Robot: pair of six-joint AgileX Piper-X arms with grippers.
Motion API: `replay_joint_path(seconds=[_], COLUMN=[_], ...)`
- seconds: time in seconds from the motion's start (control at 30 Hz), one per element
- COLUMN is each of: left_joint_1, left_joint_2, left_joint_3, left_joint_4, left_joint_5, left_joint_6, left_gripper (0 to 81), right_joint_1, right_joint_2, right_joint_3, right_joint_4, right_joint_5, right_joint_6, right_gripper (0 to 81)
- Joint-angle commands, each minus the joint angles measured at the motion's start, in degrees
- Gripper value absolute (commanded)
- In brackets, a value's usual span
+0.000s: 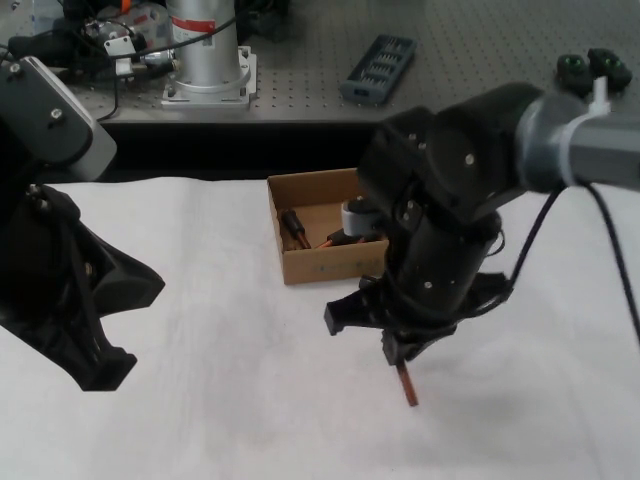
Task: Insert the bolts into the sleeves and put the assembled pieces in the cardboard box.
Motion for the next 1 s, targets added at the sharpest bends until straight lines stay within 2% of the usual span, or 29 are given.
replay_joint_path(seconds=[0.0, 0.43, 0.6, 0.67, 0.73, 0.9, 0.97], left_joint_1=[0.1, 0.1, 0.1, 0.1, -0.1, -2.4, -4.1], left_joint_2=[-0.1, 12.5, 17.5, 19.1, 21.0, 27.1, 29.9], left_joint_3=[-0.1, -0.1, -0.1, -0.3, -1.2, -4.7, -6.6], left_joint_4=[-0.2, -4.6, -15.0, -18.1, -18.7, -18.7, -18.7], left_joint_5=[0.2, 0.2, 0.5, 2.9, 4.3, 3.0, 1.4], left_joint_6=[0.5, -1.0, -3.0, -2.9, -2.7, 2.3, 4.2], left_gripper=[0.6, 0.6, 0.6, 0.1, 4.9, 30.6, 35.7], right_joint_1=[0.0, -0.6, -3.5, -5.4, -7.3, -11.5, -12.9], right_joint_2=[-2.4, -18.7, -23.6, -26.0, -28.9, -36.6, -39.3], right_joint_3=[-0.3, -0.1, 0.8, 3.2, 7.0, 16.3, 18.9], right_joint_4=[0.9, 1.4, 3.6, 2.8, 2.3, 1.9, 1.4], right_joint_5=[0.1, 0.1, 0.1, 0.1, 0.1, 0.1, 0.0], right_joint_6=[-3.3, -12.6, -14.1, -14.1, -14.1, -14.4, -14.5], right_gripper=[2.7, 2.7, 2.7, 2.7, 2.7, 2.7, 2.7])
